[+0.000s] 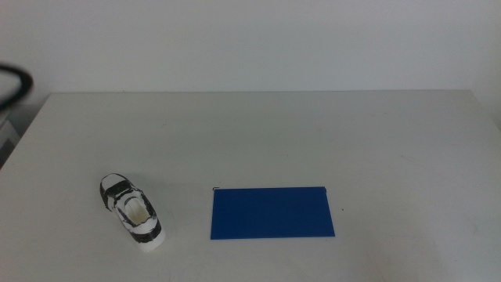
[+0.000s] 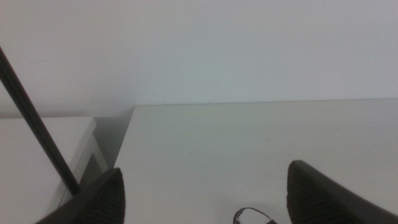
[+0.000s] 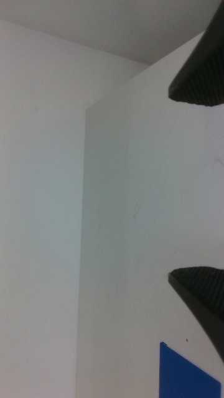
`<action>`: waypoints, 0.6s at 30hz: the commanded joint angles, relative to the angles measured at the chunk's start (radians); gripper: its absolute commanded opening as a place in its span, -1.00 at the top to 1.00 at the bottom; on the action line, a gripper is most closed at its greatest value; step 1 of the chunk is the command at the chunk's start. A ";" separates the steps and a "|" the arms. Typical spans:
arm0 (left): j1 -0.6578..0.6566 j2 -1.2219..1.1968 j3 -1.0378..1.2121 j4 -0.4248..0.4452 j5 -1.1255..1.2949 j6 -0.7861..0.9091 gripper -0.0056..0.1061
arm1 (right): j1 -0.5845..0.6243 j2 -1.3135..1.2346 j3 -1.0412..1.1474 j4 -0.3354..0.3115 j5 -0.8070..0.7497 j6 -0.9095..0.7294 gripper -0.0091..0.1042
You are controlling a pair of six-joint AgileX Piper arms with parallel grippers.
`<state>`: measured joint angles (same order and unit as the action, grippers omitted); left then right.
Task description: Use one arm to grab the shoe from the table and place it on the mat.
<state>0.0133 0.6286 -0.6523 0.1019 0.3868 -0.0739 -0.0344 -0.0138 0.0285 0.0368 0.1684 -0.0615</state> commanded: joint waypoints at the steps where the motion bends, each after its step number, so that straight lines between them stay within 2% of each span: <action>1: -0.001 0.036 -0.096 -0.010 0.000 -0.007 -0.65 | -0.005 -0.020 -0.010 -0.008 -0.079 -0.013 -0.33; 18: -0.001 0.302 -0.503 -0.011 0.493 -0.023 -0.65 | -0.005 -0.020 -0.010 -0.008 -0.079 -0.013 -0.33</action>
<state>0.0133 0.9103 -1.0893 0.0978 0.8943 -0.0850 -0.0344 -0.0138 0.0285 0.0368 0.1684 -0.0615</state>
